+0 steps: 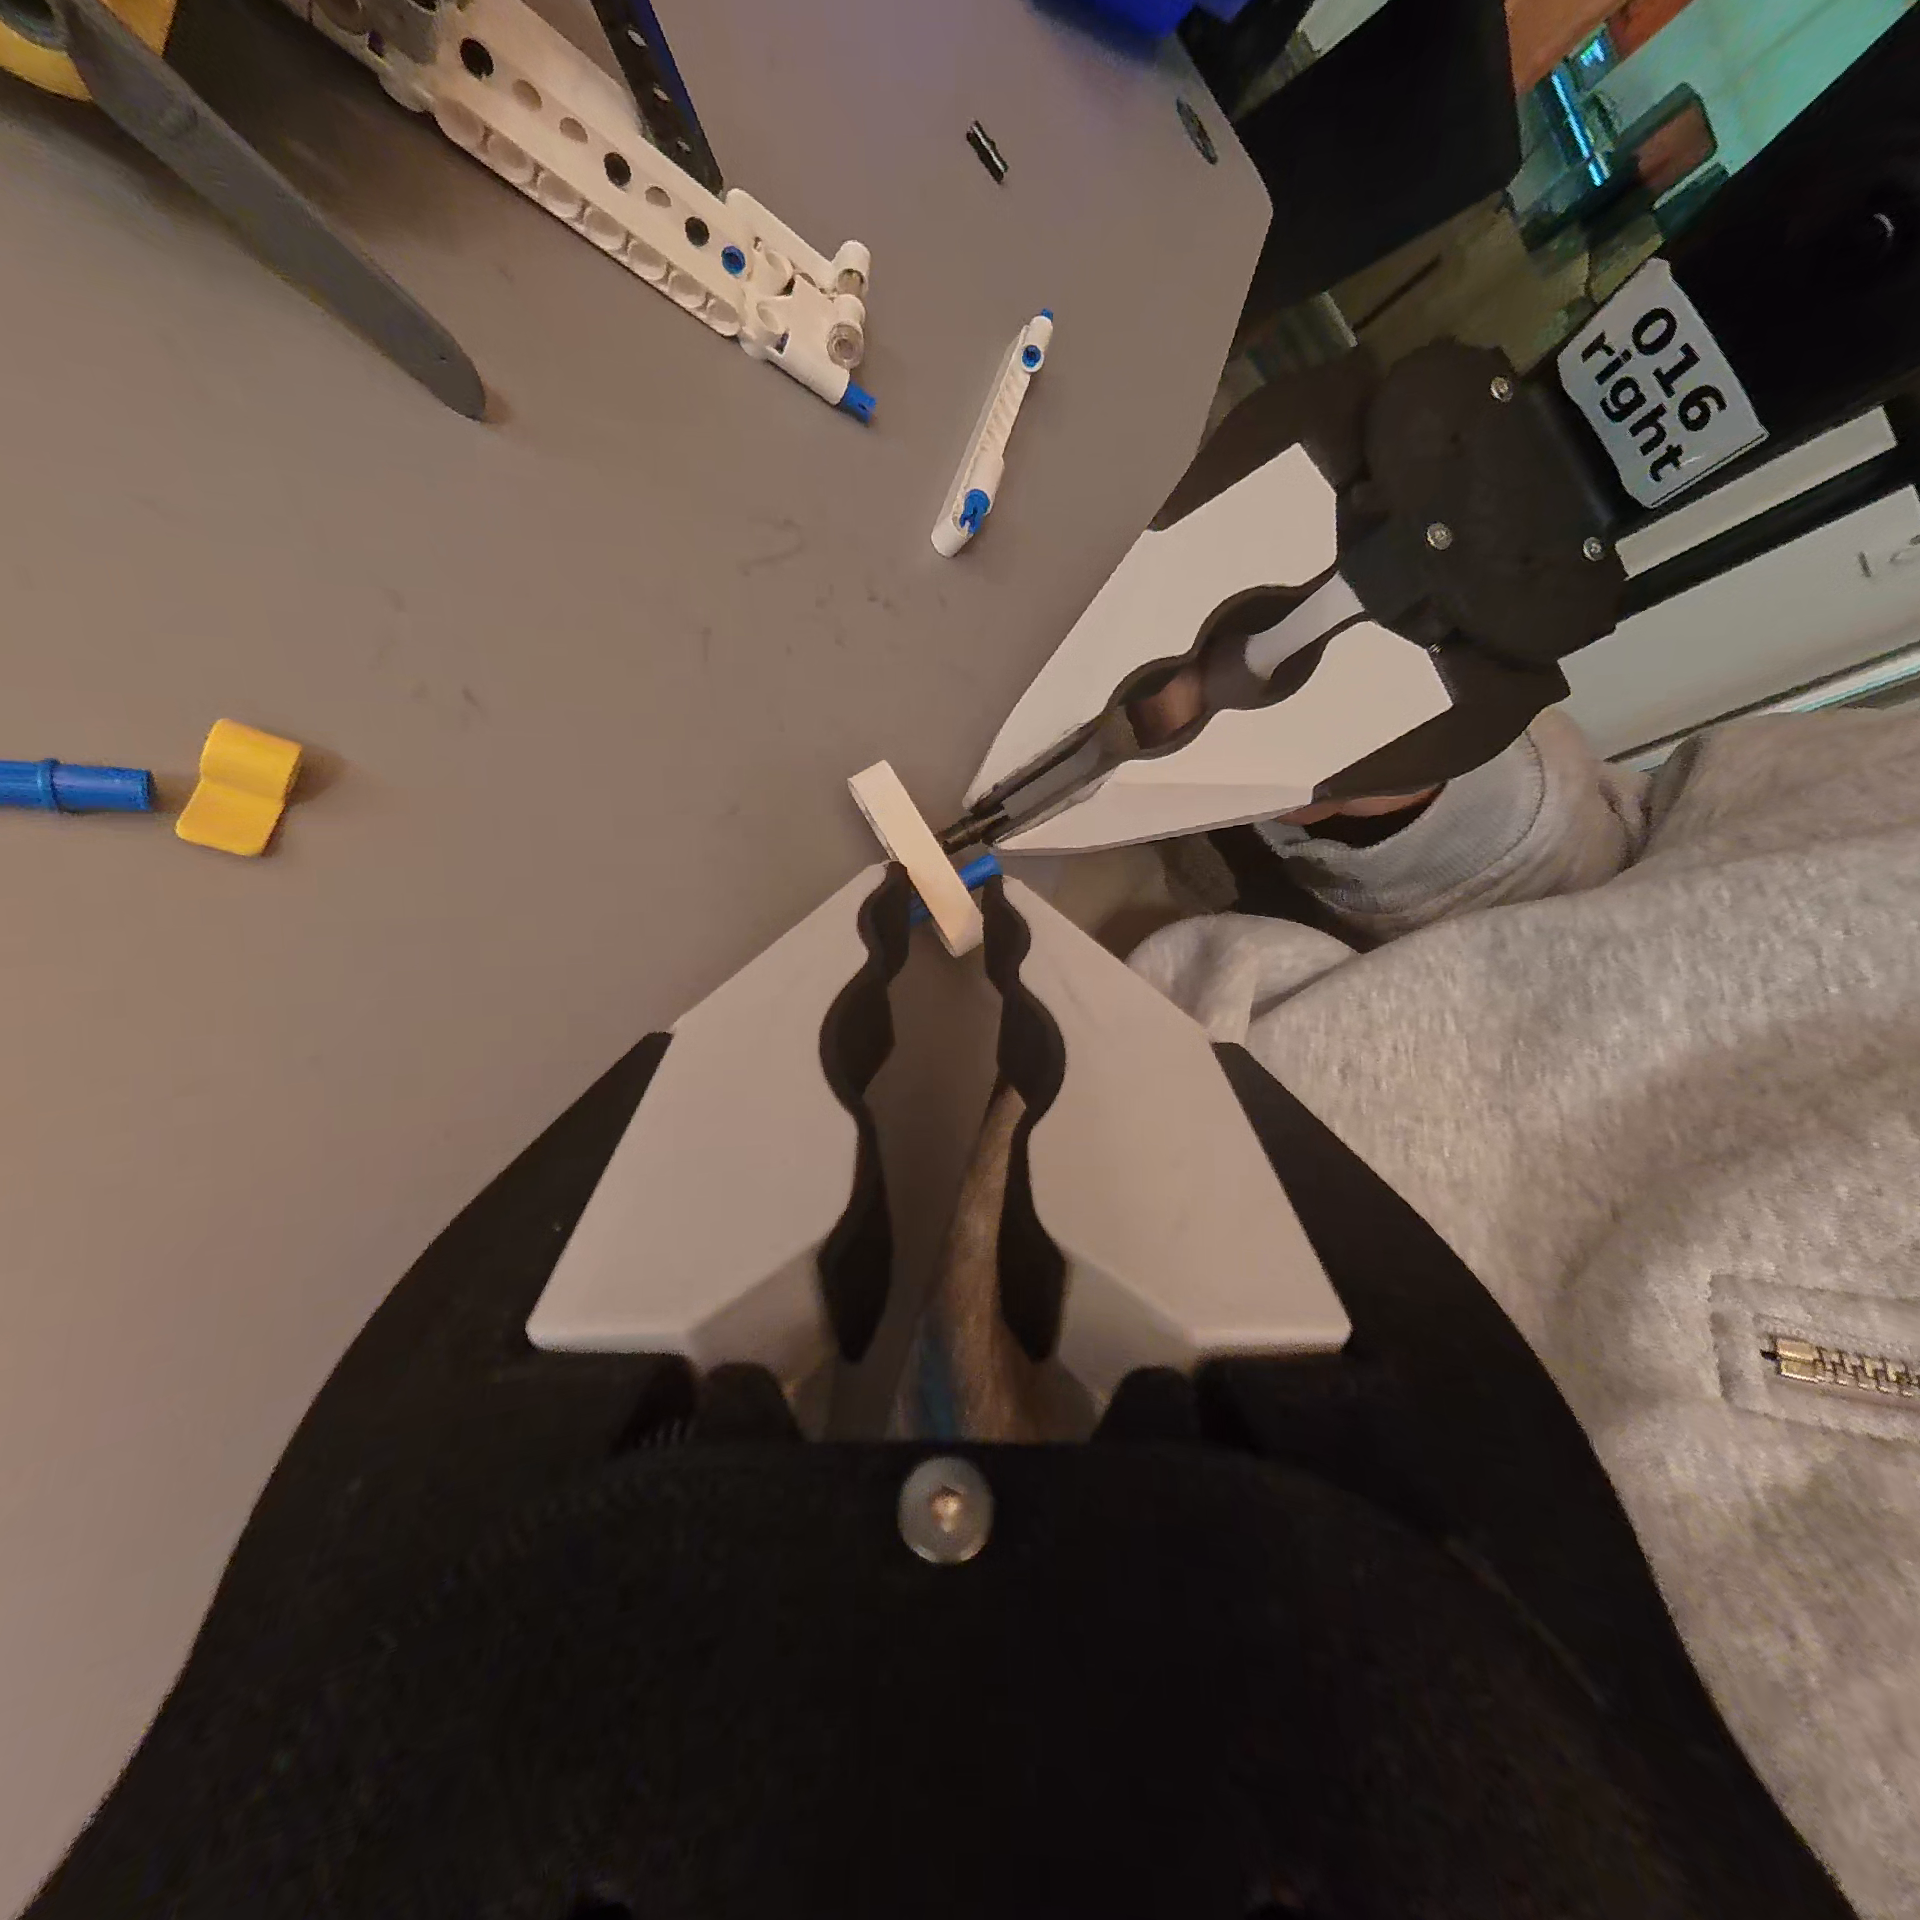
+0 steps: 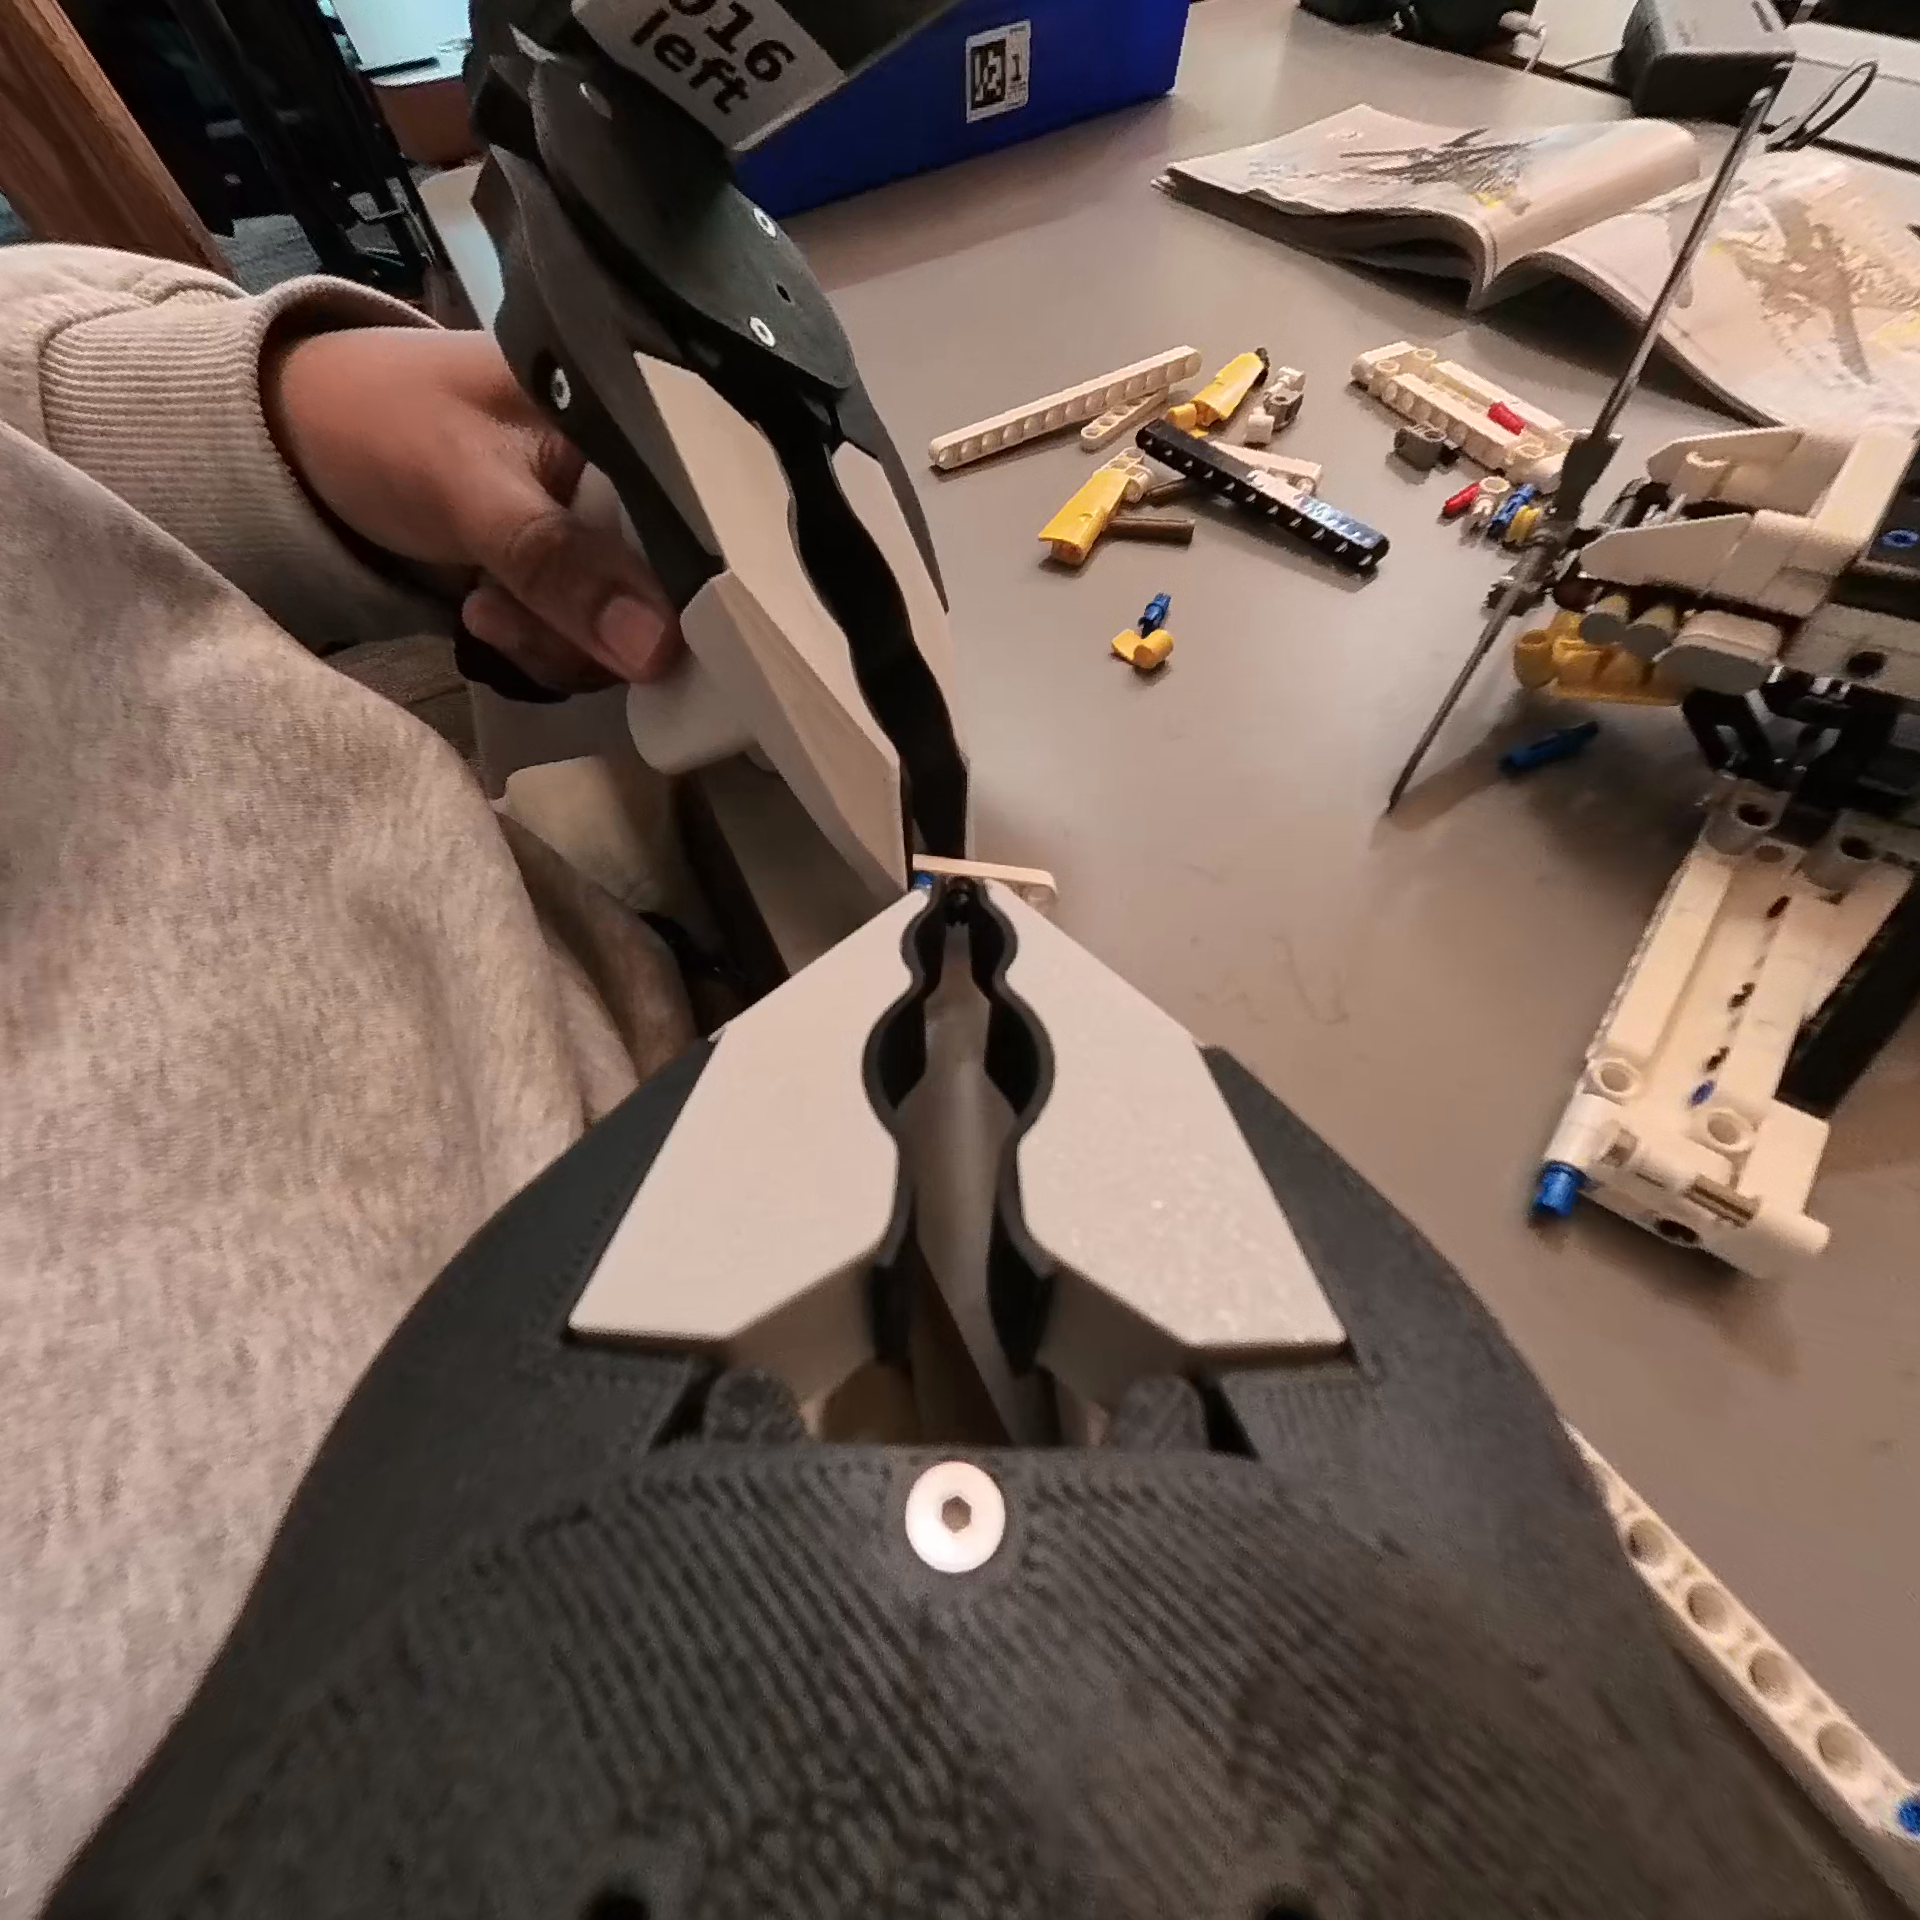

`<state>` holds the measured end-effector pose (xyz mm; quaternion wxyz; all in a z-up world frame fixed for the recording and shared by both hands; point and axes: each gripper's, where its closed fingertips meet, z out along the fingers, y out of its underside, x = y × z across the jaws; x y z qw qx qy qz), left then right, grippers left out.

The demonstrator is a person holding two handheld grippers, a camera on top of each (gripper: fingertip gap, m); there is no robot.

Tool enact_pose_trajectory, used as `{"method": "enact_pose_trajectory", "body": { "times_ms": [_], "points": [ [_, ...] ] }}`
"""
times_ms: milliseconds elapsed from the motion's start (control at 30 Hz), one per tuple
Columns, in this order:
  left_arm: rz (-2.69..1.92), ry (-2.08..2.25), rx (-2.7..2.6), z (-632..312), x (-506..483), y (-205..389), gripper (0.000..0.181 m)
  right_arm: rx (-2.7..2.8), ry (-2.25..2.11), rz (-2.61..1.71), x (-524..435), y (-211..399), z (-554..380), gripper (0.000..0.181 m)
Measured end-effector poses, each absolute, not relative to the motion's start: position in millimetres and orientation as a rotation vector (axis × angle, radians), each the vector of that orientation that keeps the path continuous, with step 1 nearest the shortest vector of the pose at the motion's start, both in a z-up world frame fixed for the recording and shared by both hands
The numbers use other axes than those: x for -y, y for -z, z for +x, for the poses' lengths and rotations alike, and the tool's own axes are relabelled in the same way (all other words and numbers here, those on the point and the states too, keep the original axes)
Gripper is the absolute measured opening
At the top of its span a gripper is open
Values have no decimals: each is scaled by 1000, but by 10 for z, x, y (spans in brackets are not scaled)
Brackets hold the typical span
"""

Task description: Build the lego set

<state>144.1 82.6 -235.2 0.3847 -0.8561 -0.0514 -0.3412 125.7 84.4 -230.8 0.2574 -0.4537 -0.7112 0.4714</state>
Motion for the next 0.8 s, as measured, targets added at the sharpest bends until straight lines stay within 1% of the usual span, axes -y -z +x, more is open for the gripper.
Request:
{"method": "enact_pose_trajectory", "body": {
  "times_ms": [333,800],
  "points": [
    [-2232,867,126,1445,-823,2394,12,1940,-1376,-1382,-836,2312,1213,3],
    [-2206,890,131,1443,-832,2372,11,2130,-1076,-1239,-898,2458,1346,1]
  ]
}}
